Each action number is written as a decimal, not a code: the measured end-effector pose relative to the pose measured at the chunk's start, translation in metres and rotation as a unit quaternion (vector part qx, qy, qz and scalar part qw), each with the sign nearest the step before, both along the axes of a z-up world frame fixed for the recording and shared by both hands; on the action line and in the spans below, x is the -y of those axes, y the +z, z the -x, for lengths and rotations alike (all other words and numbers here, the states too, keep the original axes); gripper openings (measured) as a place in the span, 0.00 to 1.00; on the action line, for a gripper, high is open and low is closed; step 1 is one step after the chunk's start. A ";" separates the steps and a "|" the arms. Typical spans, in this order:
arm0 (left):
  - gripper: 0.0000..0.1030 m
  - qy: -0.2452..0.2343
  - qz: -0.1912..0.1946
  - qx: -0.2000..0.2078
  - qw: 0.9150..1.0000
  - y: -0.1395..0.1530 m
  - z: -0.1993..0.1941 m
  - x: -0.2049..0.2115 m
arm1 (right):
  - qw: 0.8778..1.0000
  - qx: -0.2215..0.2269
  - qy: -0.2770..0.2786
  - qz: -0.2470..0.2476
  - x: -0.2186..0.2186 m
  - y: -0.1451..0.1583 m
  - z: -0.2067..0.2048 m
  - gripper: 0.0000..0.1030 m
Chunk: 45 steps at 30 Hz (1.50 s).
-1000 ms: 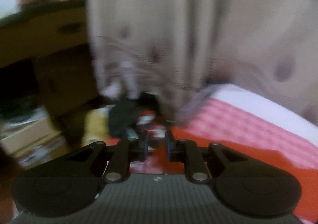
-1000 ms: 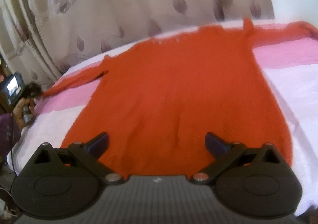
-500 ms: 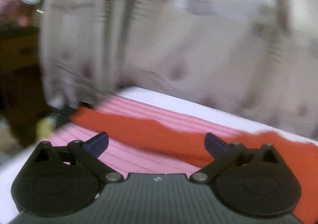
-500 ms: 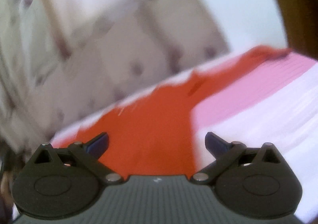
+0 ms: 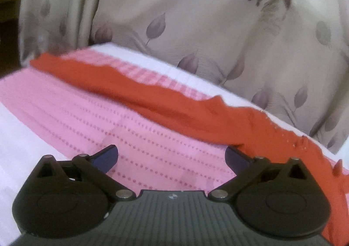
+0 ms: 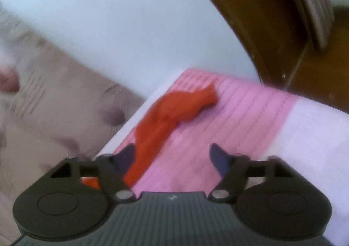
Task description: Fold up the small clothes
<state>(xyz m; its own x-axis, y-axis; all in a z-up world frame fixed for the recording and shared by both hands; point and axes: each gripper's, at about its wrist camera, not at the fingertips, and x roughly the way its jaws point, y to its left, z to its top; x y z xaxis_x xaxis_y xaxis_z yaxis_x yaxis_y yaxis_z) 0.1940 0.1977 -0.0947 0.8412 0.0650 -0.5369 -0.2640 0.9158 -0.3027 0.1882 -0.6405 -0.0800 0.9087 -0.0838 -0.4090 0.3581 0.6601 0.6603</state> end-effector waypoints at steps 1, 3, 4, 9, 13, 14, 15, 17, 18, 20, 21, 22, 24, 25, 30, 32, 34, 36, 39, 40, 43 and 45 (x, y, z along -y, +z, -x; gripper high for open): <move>0.99 0.005 0.005 -0.009 1.000 -0.001 -0.003 -0.002 | 1.000 0.005 -0.007 -0.018 0.006 -0.005 -0.006 0.71; 0.99 0.009 0.003 -0.005 1.000 0.003 -0.004 -0.002 | 0.998 0.027 -0.024 -0.047 0.021 -0.011 -0.018 0.68; 0.99 0.009 -0.002 -0.008 1.000 0.002 -0.005 0.000 | 0.997 0.044 -0.025 -0.059 0.024 -0.012 -0.024 0.68; 1.00 0.016 -0.027 -0.023 0.999 0.003 -0.009 0.005 | 0.999 0.016 -0.026 -0.034 0.038 -0.005 -0.056 0.07; 1.00 0.019 -0.036 -0.031 0.999 0.002 -0.010 0.006 | 0.998 0.015 -0.047 0.039 0.045 0.025 -0.051 0.07; 1.00 0.019 -0.039 -0.033 0.999 0.002 -0.010 0.007 | 0.997 0.028 -0.063 0.042 0.054 0.037 -0.044 0.07; 1.00 0.019 -0.042 -0.035 0.998 0.002 -0.011 0.008 | 0.996 0.031 -0.074 0.044 0.060 0.046 -0.038 0.06; 1.00 0.018 -0.043 -0.036 0.998 0.002 -0.010 0.007 | 0.994 0.012 -0.091 0.054 0.071 0.051 -0.028 0.06; 1.00 0.019 -0.042 -0.035 0.998 0.002 -0.010 0.007 | 0.993 -0.018 -0.104 0.060 0.081 0.049 -0.022 0.06; 1.00 0.019 -0.041 -0.034 0.998 0.002 -0.010 0.007 | 0.993 -0.036 -0.105 0.045 0.093 0.037 -0.015 0.07; 1.00 0.019 -0.041 -0.034 0.998 0.002 -0.010 0.007 | 0.995 -0.017 -0.102 0.014 0.102 0.028 -0.002 0.07; 1.00 0.019 -0.041 -0.034 0.998 0.002 -0.010 0.007 | 0.994 0.002 -0.108 -0.001 0.103 0.022 0.002 0.08; 1.00 0.020 -0.040 -0.033 0.998 0.002 -0.010 0.007 | 0.992 0.059 -0.100 -0.044 0.100 0.010 0.028 0.09; 1.00 0.020 -0.040 -0.033 0.998 0.003 -0.010 0.007 | 0.993 0.063 -0.089 -0.051 0.093 0.008 0.034 0.10; 1.00 0.022 -0.037 -0.030 0.999 0.003 -0.008 0.007 | 0.997 0.064 0.046 -0.019 0.002 -0.005 0.070 0.11; 1.00 0.022 -0.034 -0.028 0.999 0.003 -0.007 0.006 | 0.993 0.060 0.103 -0.025 -0.035 -0.011 0.081 0.18; 0.99 0.010 -0.027 -0.023 0.999 0.004 -0.004 0.007 | 0.984 0.046 0.173 -0.022 -0.089 -0.018 0.099 0.57; 0.99 -0.035 -0.026 -0.031 0.999 0.007 0.004 0.013 | 0.973 0.034 0.229 -0.005 -0.139 -0.021 0.118 0.86; 0.99 -0.112 0.002 -0.044 0.993 0.011 0.034 0.019 | 0.953 0.012 0.302 0.027 -0.207 -0.022 0.149 0.87; 0.99 -0.130 0.013 -0.048 0.990 0.012 0.046 0.019 | 0.949 0.006 0.313 0.038 -0.223 -0.017 0.157 0.87; 1.00 -0.180 0.043 -0.063 0.981 0.015 0.083 0.016 | 0.931 0.000 0.357 0.079 -0.268 -0.018 0.182 0.87; 1.00 -0.206 0.047 -0.071 0.975 0.016 0.104 0.018 | 0.923 -0.030 0.372 0.099 -0.287 -0.025 0.190 0.86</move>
<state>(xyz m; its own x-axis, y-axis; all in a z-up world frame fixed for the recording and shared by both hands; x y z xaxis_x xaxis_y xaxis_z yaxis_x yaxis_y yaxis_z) 0.0901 0.1801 -0.0791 0.7028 -0.3167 -0.6370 0.0746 0.9233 -0.3767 -0.0015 -0.3533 -0.1054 0.7215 0.4753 -0.5035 -0.2105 0.8433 0.4944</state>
